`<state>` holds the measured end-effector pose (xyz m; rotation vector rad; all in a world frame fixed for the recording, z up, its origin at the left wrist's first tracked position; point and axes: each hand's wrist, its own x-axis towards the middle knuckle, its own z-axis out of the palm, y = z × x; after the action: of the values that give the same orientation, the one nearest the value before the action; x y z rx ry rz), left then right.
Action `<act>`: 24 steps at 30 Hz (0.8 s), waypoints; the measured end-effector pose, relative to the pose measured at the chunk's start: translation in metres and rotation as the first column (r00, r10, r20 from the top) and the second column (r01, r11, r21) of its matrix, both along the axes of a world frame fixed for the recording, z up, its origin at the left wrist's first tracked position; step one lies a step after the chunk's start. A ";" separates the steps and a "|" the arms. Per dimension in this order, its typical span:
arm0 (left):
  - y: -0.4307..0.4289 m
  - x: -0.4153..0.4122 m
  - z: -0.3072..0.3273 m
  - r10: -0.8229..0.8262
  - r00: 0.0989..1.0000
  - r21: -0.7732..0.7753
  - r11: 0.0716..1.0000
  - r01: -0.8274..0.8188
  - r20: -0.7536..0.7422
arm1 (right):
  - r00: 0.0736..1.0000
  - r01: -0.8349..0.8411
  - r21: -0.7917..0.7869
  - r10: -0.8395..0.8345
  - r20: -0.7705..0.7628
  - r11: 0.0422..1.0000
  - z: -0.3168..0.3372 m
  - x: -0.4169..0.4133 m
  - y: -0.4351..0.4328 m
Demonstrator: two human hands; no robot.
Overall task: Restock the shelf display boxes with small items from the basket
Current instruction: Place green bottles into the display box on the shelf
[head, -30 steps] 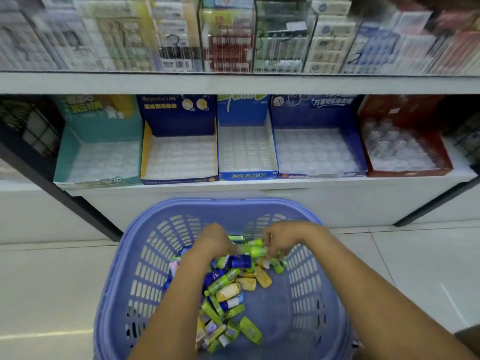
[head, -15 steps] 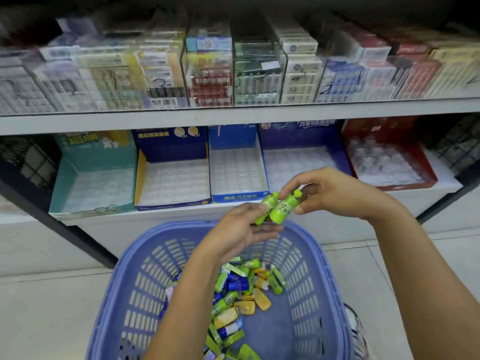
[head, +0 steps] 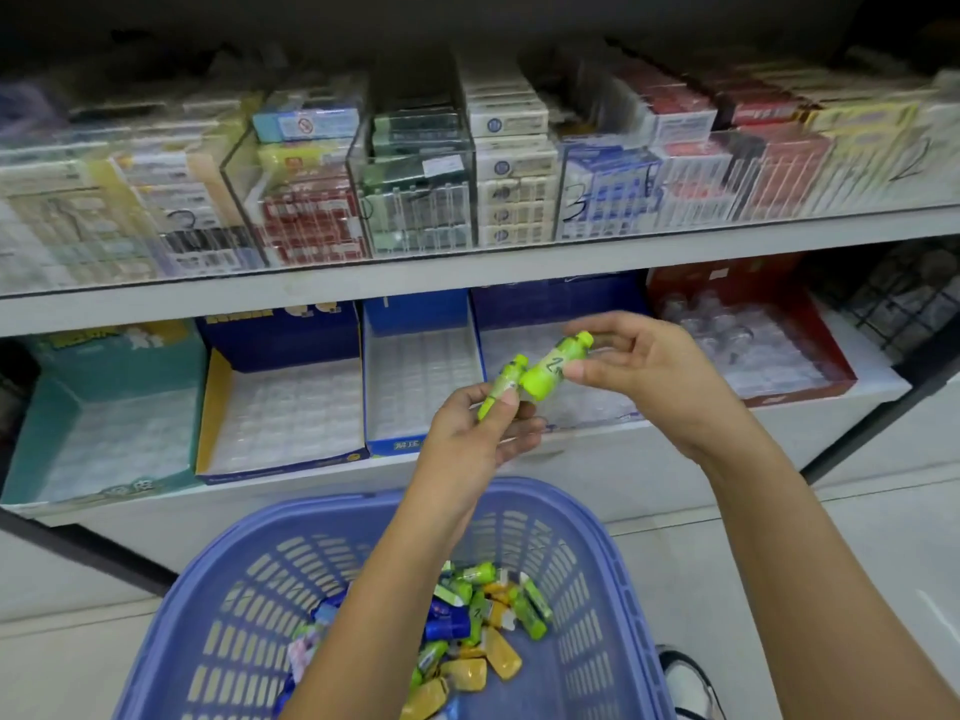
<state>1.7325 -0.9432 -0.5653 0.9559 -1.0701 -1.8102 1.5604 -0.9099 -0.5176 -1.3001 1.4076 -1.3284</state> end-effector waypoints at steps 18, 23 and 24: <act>-0.003 -0.012 -0.024 0.379 0.599 -0.565 0.811 0.151 0.705 | 0.733 -0.010 0.073 0.057 -0.678 0.997 -0.047 0.005 -0.149; -0.006 -0.008 -0.028 0.366 0.632 -0.555 0.823 0.123 0.683 | 0.693 -0.023 0.119 0.102 -0.714 0.993 -0.055 0.002 -0.161; -0.006 -0.008 -0.028 0.362 0.641 -0.551 0.826 0.115 0.677 | 0.700 -0.020 0.112 0.094 -0.708 0.994 -0.056 0.003 -0.161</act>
<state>1.7245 -0.9496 -0.5937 1.4123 -1.8587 -0.8054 1.5629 -1.0711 -0.5734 -1.8909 1.8900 -0.6899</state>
